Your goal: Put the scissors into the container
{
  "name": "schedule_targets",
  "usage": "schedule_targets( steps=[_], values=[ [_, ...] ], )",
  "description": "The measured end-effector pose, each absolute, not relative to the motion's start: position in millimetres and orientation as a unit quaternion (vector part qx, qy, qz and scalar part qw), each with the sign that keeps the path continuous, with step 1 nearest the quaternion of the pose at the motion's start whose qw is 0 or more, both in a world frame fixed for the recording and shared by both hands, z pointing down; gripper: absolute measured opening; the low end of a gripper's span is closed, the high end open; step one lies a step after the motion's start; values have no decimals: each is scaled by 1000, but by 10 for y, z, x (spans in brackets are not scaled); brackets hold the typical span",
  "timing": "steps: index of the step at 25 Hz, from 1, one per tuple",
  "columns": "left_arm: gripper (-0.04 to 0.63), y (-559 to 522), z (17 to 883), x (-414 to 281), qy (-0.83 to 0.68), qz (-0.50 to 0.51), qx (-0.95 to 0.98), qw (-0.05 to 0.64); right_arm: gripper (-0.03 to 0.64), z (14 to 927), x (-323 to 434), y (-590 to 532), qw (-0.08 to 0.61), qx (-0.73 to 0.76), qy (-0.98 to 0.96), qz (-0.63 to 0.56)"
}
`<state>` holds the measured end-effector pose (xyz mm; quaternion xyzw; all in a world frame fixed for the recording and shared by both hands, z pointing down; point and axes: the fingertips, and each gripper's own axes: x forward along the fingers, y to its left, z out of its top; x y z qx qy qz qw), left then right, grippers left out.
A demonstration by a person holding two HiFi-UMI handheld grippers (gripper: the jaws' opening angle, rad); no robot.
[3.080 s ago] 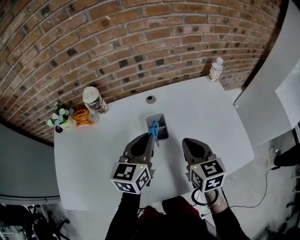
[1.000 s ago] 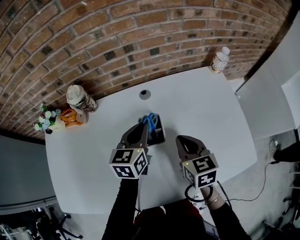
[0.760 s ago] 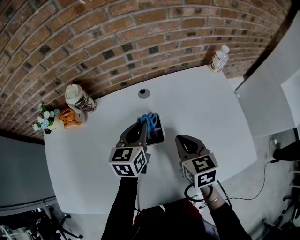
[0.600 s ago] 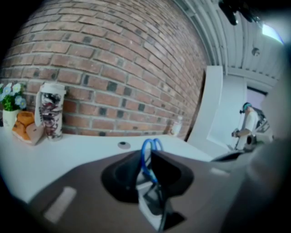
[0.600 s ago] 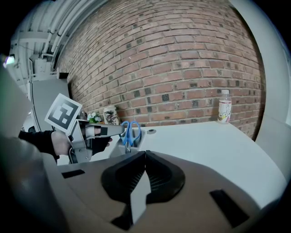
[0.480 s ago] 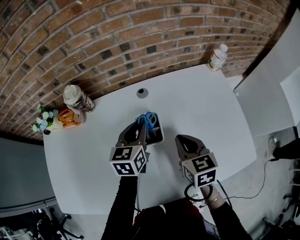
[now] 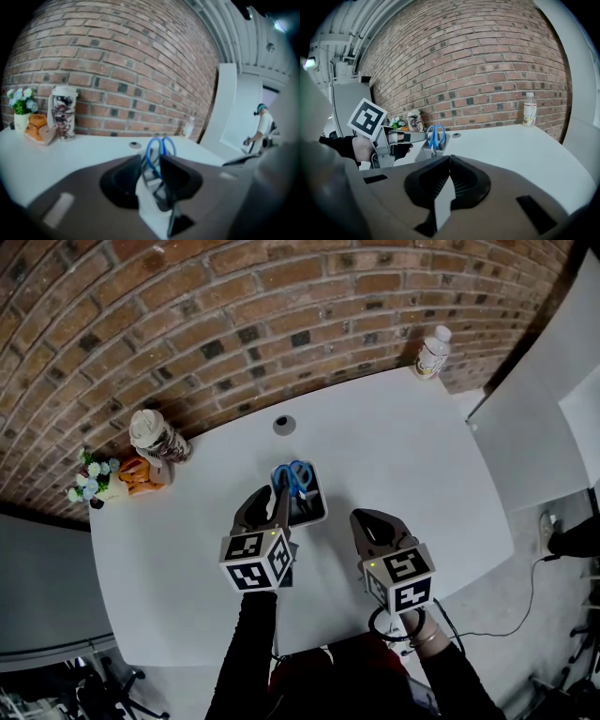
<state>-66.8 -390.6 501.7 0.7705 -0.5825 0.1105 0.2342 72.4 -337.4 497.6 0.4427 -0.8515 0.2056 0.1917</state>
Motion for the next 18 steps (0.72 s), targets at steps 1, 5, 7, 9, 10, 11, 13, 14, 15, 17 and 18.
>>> schedule_targets(
  steps=[1,5,7,9,10,11,13,14,15,17,18],
  values=[
    [112,-3883,5016,-667,-583,109,770,236,9,4976,725,-3356,192,443,-851,206],
    [112,-3779,5005,-638,-578,109,773,238,8,4963,715,-3280,191,446,-850,204],
    [112,-3710,5000,-628,-576,111,774,238,9,4944,704,-3230,190,447,-850,203],
    [110,-3623,4995,-626,-573,112,776,239,9,4922,693,-3166,189,449,-850,202],
    [110,-3579,4991,-625,-571,112,777,239,9,4910,687,-3133,189,450,-849,201],
    [106,-3534,4987,-626,-570,112,778,240,8,4899,683,-3101,188,451,-849,201],
    [95,-3449,4975,-637,-569,112,779,239,8,4877,672,-3041,186,453,-849,199],
    [86,-3407,4968,-646,-569,112,779,238,9,4866,665,-3013,186,454,-849,199],
    [75,-3363,4962,-654,-569,112,780,237,8,4856,658,-2982,185,455,-848,198],
    [61,-3264,4956,-665,-567,112,781,235,9,4839,638,-2908,182,458,-847,198],
    [51,-3210,4955,-673,-565,113,782,235,9,4832,623,-2866,181,459,-847,199]
  ],
)
